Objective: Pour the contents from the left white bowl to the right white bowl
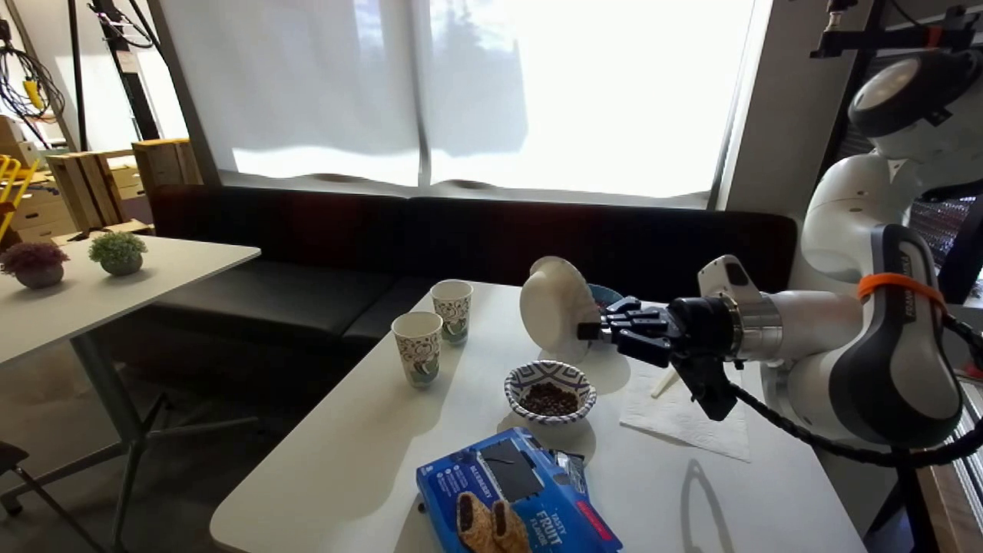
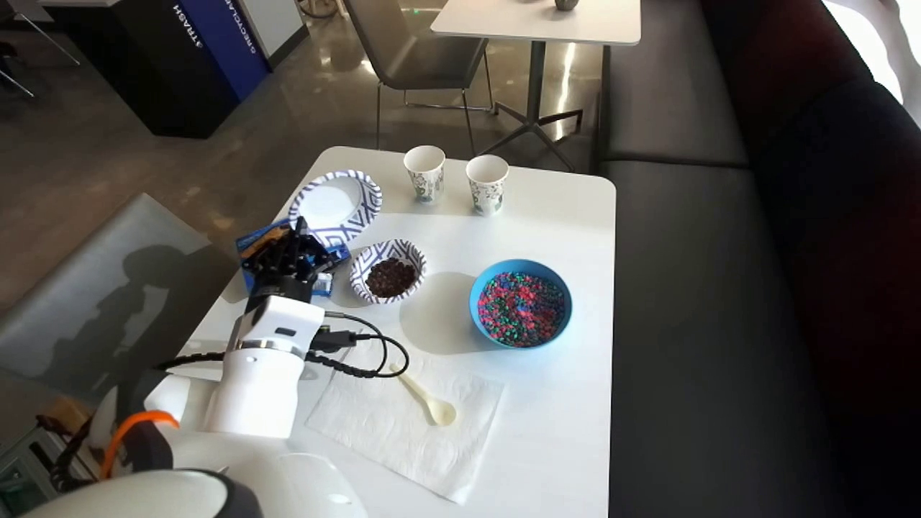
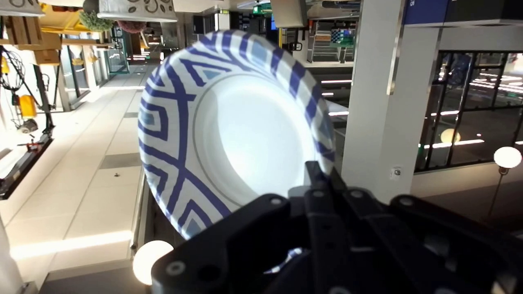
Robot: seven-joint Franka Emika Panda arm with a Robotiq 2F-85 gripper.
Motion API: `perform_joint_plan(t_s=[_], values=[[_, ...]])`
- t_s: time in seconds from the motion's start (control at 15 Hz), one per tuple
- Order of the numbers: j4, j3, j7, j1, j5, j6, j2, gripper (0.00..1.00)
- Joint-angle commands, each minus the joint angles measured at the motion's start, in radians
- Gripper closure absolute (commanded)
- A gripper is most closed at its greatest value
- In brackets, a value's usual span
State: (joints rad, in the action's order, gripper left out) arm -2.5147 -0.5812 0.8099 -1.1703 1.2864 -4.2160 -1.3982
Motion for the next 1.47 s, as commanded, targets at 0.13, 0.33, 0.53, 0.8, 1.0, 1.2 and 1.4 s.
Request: perform_joint_plan(t_s=[0.13,0.33,0.53,0.8,1.0,1.2,1.4], values=[[0.029,-0.001,-0.022,-0.022,0.039,-0.013,-0.052,0.99],[-0.063,-0.016,0.013,0.02,-0.177,-0.013,0.048,0.99],[-0.148,-0.079,0.118,-0.02,-0.409,0.028,0.094,0.99],[-0.222,-0.135,0.125,0.063,-0.702,-0.014,0.227,0.99],[-0.259,-0.22,0.122,0.116,-0.923,-0.004,0.324,0.99],[-0.234,-0.311,0.115,0.214,-1.143,0.014,0.392,0.99],[-0.255,-0.358,0.083,0.299,-1.298,0.049,0.516,0.99]])
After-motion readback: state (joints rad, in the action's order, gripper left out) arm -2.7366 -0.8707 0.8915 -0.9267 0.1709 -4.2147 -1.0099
